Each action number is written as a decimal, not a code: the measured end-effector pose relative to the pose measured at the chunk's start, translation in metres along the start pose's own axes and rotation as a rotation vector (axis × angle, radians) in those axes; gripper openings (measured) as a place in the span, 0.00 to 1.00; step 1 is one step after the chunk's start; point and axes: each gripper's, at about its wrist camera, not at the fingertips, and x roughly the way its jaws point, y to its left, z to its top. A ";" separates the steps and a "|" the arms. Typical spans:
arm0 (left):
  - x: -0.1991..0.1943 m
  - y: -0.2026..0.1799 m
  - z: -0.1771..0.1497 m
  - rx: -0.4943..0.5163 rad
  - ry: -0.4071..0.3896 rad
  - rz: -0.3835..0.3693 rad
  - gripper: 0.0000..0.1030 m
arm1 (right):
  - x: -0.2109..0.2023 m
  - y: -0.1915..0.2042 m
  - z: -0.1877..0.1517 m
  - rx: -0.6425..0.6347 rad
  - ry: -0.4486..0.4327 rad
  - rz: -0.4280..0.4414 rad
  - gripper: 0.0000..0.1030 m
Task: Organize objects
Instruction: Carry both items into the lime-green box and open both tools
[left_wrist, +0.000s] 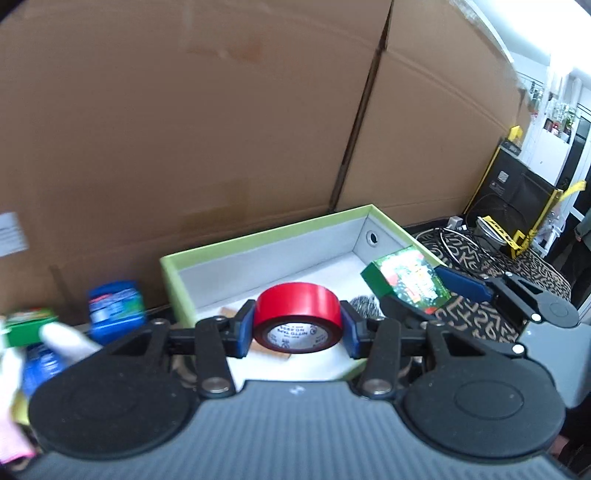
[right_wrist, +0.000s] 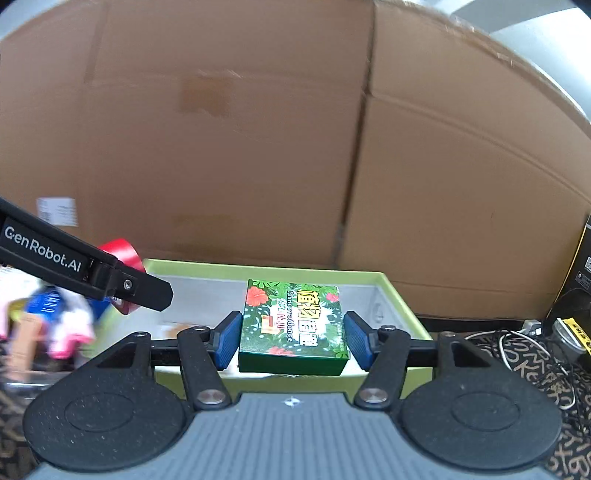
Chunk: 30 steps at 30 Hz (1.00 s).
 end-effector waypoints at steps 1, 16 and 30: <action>0.013 -0.002 0.003 -0.010 0.012 -0.005 0.45 | 0.011 -0.005 0.000 -0.003 0.019 -0.005 0.62; 0.110 0.006 0.013 -0.064 0.069 0.056 0.80 | 0.096 -0.017 -0.005 -0.043 0.206 0.028 0.66; 0.005 0.011 0.004 -0.040 -0.153 0.033 1.00 | -0.034 -0.019 0.016 0.059 -0.101 -0.038 0.92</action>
